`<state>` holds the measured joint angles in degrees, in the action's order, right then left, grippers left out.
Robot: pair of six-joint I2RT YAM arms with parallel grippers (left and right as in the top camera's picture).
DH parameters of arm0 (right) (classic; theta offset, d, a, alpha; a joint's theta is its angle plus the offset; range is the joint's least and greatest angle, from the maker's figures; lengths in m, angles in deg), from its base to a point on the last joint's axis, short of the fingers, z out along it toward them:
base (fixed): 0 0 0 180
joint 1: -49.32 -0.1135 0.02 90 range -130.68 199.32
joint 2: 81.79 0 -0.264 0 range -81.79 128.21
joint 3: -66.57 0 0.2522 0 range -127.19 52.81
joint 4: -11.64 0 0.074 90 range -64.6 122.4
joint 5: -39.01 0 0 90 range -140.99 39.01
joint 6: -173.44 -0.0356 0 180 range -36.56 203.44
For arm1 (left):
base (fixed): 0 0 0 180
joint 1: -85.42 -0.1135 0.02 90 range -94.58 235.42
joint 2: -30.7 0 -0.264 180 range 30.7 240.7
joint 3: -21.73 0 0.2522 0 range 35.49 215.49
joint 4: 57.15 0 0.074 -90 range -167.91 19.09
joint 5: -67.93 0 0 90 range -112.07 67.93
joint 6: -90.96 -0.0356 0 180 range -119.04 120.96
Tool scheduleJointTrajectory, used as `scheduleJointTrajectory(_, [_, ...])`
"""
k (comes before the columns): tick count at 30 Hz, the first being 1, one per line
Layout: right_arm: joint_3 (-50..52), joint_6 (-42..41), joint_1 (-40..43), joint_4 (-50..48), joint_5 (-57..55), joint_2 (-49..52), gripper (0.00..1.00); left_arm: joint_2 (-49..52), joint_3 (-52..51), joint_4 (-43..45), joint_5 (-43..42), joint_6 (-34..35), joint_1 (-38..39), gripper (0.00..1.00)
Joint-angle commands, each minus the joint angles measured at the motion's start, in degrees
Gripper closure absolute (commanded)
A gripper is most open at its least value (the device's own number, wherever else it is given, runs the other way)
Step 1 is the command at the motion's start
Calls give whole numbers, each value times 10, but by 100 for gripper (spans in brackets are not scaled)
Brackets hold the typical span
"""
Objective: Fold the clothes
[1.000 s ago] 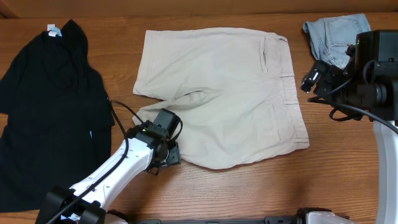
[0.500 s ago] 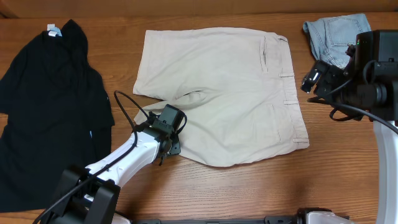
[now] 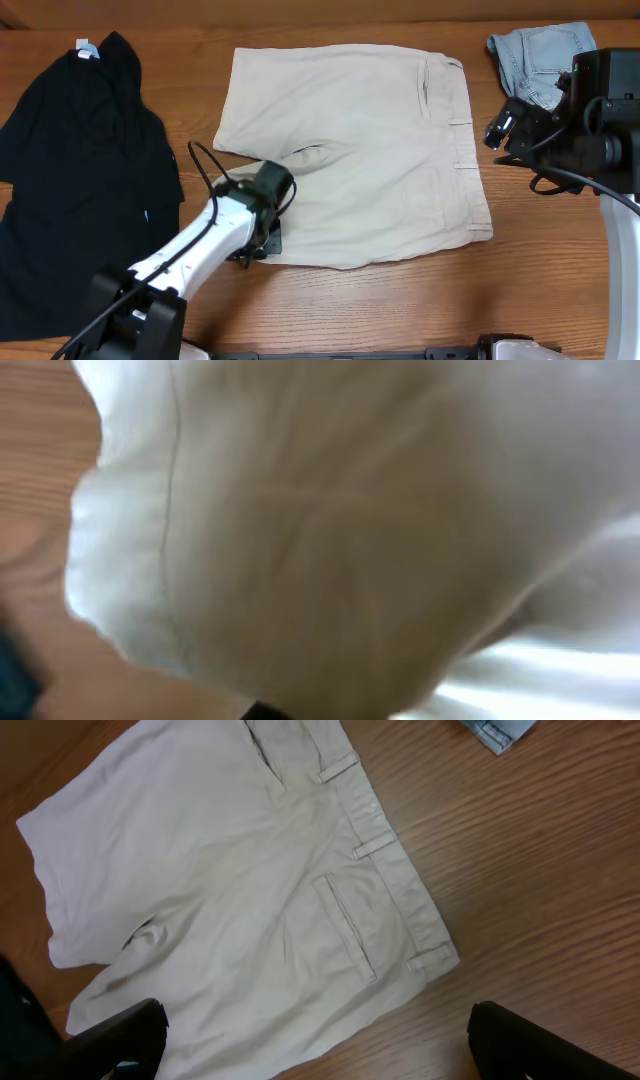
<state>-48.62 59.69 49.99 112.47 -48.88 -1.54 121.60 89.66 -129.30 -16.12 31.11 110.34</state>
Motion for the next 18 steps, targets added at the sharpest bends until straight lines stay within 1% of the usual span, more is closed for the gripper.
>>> scheduleJointTrajectory(1, [2, -1, 0, 3, -5, 7, 0, 1, 94, -81, -27, -77, -24, 92])
scheduleJointTrajectory(2, [3, -1, 0, 7, -5, 10, 0, 1, 111, -108, -31, -90, -28, 87])
scheduleJointTrajectory(3, [5, -1, 0, 12, -5, 13, 0, 1, 128, -137, -31, -96, -31, 76])
scheduleJointTrajectory(4, [10, -1, 0, 14, -5, 14, 0, 1, 136, -153, -31, -100, -32, 69])
scheduleJointTrajectory(6, [25, -1, 0, 17, -5, 17, 0, 1, 143, -174, -31, -108, -32, 55])
scheduleJointTrajectory(8, [47, -1, 0, 18, -5, 18, 0, 1, 142, -183, -31, -107, -32, 44])
scheduleJointTrajectory(9, [67, -5, 0, 16, -5, 18, 0, 2, 138, -183, -36, -106, -32, 36])
scheduleJointTrajectory(10, [80, -9, 0, 14, -3, 18, 0, 2, 137, -180, -44, -105, -32, 34])
scheduleJointTrajectory(13, [110, -38, 0, 4, 3, 17, 0, 2, 137, -171, -70, -80, -32, 32])
scheduleJointTrajectory(14, [119, -48, 0, -2, 6, 15, 0, 2, 137, -165, -81, -80, -32, 32])
scheduleJointTrajectory(18, [158, -88, -1, -37, 6, -11, 0, 1, 137, -153, -105, -80, -31, 27])
